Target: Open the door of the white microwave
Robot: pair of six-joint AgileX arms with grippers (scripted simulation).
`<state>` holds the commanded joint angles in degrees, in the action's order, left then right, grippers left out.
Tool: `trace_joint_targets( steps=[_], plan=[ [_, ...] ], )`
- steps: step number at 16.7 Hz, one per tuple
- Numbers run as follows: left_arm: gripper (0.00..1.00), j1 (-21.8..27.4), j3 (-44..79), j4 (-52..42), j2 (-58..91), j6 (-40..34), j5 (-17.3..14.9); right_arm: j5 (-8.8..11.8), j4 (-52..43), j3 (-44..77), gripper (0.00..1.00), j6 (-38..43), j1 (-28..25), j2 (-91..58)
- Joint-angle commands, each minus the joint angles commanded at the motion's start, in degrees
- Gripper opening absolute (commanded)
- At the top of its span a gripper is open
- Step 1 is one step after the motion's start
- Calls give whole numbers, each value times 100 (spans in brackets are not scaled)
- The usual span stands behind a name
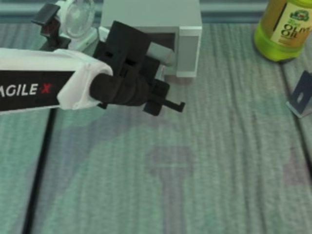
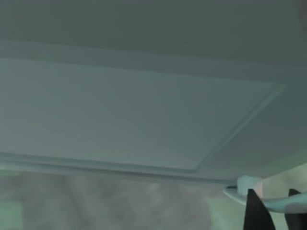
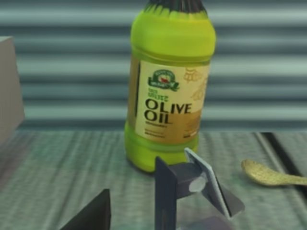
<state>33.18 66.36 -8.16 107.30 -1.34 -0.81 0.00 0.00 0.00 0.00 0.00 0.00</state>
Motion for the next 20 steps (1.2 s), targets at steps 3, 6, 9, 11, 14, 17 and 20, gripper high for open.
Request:
trace_joint_targets(
  steps=[3,6,9,11,14,17,20],
  plan=[
    [0,0,0,0,0,0,0,0,0,0,100,0,0,0],
    [0,0,0,0,0,0,0,0,0,0,100,0,0,0],
    [0,41,-2,-7,4,-20,-60,0,0,0,100,0,0,0],
    [0,-10,-63,4,-44,89,-121,0,0,0,100,0,0,0],
    [0,-97,-147,30,-119,256,-226,0,0,0,100,0,0,0],
    [0,-107,-162,28,-123,278,-239,0,0,0,100,0,0,0],
    [0,-107,-162,28,-123,278,-239,0,0,0,100,0,0,0]
  ],
)
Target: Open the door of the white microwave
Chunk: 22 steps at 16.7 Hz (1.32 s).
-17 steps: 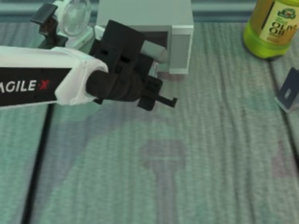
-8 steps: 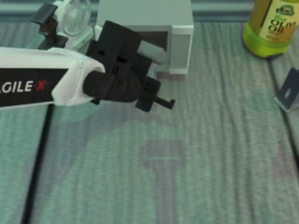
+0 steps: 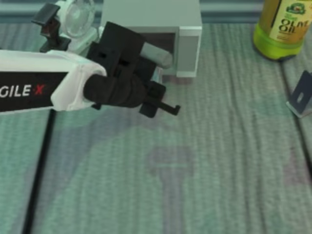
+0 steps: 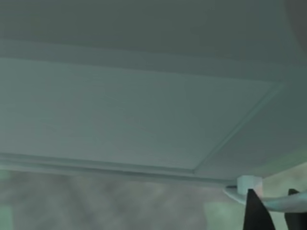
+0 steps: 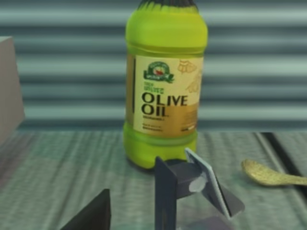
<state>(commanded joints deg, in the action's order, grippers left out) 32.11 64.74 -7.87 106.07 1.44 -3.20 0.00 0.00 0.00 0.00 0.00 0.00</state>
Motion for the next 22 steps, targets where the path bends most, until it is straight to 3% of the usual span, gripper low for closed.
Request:
trace_joint_targets(
  steps=[22],
  plan=[
    [0,8,-41,-11,-17,44,-96,0,0,0,100,0,0,0]
  ],
)
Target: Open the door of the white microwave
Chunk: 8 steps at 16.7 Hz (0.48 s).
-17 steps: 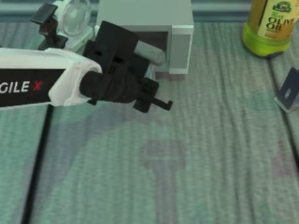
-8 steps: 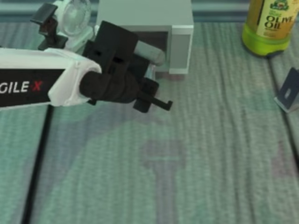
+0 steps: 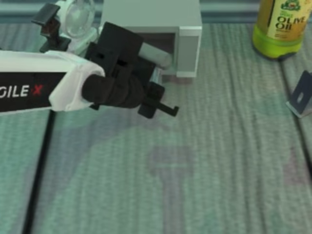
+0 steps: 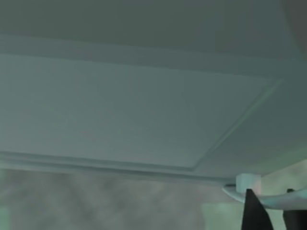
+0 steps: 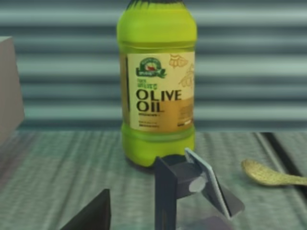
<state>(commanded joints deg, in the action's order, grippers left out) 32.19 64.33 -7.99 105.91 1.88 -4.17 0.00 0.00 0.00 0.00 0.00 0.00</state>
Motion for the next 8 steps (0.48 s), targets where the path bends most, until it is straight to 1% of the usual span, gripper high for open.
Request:
trace_joint_targets(
  steps=[4,8],
  plan=[
    [0,-125,-104,20,-99,245,-152,0,0,0,100,0,0,0],
    [0,-126,-107,19,-99,249,-155,0,0,0,100,0,0,0]
  ],
)
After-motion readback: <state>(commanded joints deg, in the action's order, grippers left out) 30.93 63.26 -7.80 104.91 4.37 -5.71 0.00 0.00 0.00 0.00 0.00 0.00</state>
